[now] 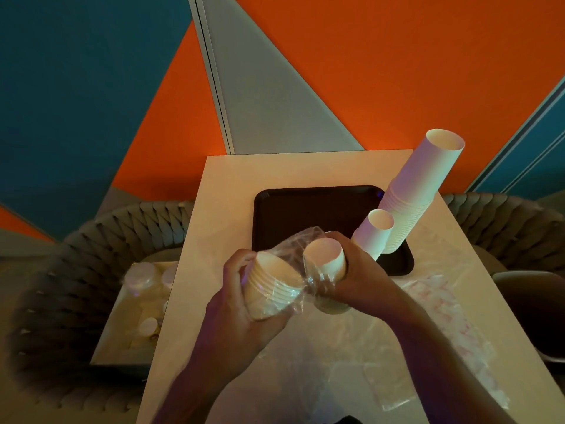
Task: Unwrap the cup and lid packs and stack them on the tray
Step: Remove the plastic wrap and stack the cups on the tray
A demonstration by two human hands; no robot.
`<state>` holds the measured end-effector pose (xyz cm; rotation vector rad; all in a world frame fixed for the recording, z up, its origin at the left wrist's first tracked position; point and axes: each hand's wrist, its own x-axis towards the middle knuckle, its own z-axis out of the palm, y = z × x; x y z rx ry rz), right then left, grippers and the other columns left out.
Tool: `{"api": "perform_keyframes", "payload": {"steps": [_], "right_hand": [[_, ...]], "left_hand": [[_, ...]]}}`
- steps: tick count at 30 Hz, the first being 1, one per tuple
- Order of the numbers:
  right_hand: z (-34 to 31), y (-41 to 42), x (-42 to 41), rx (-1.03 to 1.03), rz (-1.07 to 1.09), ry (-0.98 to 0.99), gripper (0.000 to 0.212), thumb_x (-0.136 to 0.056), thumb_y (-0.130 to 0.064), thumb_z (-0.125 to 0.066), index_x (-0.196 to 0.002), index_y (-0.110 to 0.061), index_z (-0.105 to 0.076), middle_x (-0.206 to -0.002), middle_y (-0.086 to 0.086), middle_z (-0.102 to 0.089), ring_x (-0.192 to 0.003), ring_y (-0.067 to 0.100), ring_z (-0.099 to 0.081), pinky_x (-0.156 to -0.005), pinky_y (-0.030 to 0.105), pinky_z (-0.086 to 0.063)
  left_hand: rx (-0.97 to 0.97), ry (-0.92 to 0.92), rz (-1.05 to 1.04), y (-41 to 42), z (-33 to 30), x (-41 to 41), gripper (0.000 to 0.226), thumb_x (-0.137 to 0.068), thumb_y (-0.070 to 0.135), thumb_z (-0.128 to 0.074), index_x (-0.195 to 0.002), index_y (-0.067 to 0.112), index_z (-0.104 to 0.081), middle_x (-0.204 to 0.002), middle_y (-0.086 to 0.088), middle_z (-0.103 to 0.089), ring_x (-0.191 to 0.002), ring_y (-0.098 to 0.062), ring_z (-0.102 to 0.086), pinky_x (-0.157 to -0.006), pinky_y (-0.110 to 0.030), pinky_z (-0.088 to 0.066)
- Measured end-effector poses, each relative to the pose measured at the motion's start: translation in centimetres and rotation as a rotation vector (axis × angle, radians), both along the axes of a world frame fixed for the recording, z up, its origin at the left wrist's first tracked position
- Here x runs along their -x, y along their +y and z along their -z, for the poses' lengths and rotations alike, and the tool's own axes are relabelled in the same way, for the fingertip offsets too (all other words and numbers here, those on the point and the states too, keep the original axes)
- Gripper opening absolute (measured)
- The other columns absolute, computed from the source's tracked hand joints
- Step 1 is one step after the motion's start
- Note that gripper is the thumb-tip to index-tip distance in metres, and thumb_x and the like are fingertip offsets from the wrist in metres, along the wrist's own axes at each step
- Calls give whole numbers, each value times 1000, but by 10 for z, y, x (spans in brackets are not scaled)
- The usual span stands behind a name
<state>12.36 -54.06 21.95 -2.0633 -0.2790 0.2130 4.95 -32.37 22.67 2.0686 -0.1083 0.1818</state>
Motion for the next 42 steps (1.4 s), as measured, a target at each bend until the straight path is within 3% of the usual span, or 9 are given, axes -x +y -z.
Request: {"api": "perform_keyframes", "payload": {"steps": [4,8,10,12,15,26,35,37,42], "right_hand": [[5,-13,-5,-35,178,-35,67,-58,-52,-85,-116,-42,-54,-114,-14,-60,-99,0,-60,-78,23,-51],[4,-36,-15,-30,366,-139,54,-75,-22,-87,-118,-33,-55,-107,-21,-62,-91,-14,-56,-67,4,-41],[1,-48,-22,-16,449,-182,58,-78,-18,-84,-121,-35,-51,-105,-25,-58,-89,-10,-56,-67,7,-39],[0,-58,-31,-1,503,-244,60,-78,-14,-83,-125,-30,-51,-108,-17,-56,-89,1,-53,-72,14,-40],[-1,-72,-45,105,549,-273,65,-78,-18,-85,-133,-21,-52,-118,-7,-51,-103,12,-49,-82,30,-41],[-11,-85,-65,326,438,-341,63,-76,-14,-87,-132,-23,-59,-136,6,-59,-119,27,-55,-92,33,-41],[-21,-95,-78,494,287,-247,66,-69,13,-78,-123,-22,-61,-136,3,-57,-122,31,-54,-94,36,-43],[-18,-93,-80,499,268,-216,61,-71,15,-74,-118,-22,-64,-136,5,-54,-120,28,-52,-93,31,-38],[-8,-89,-83,415,304,-192,28,-82,-7,-80,-102,-24,-70,-133,8,-53,-111,20,-49,-93,30,-35]], "left_hand": [[3,15,-28,3,1,1,83,-63,47,-88,-120,61,-29,-110,27,-61,-94,-2,-67,-64,-17,-54],[-13,25,-41,6,6,1,88,-64,36,-93,-119,62,-29,-108,26,-63,-94,-1,-67,-64,-18,-55],[-9,34,-44,7,8,0,89,-64,34,-93,-119,61,-29,-108,22,-65,-95,-2,-67,-64,-18,-55],[-3,37,-48,7,8,0,88,-64,36,-93,-118,63,-29,-107,20,-65,-95,-2,-67,-64,-17,-55],[-1,40,-56,7,8,0,87,-64,37,-92,-117,63,-29,-106,19,-66,-95,0,-66,-65,-17,-54],[-12,48,-68,11,12,-1,90,-64,32,-93,-117,65,-28,-105,22,-65,-94,0,-66,-66,-20,-56],[-33,57,-73,13,14,-3,88,-65,31,-93,-119,60,-29,-105,14,-67,-92,-4,-67,-65,-25,-56],[-38,57,-71,14,15,-4,88,-65,31,-93,-119,60,-29,-105,13,-67,-91,-4,-67,-63,-22,-55],[-43,58,-76,13,15,-4,90,-65,33,-93,-119,63,-28,-108,17,-65,-94,0,-65,-67,-26,-57]]}}
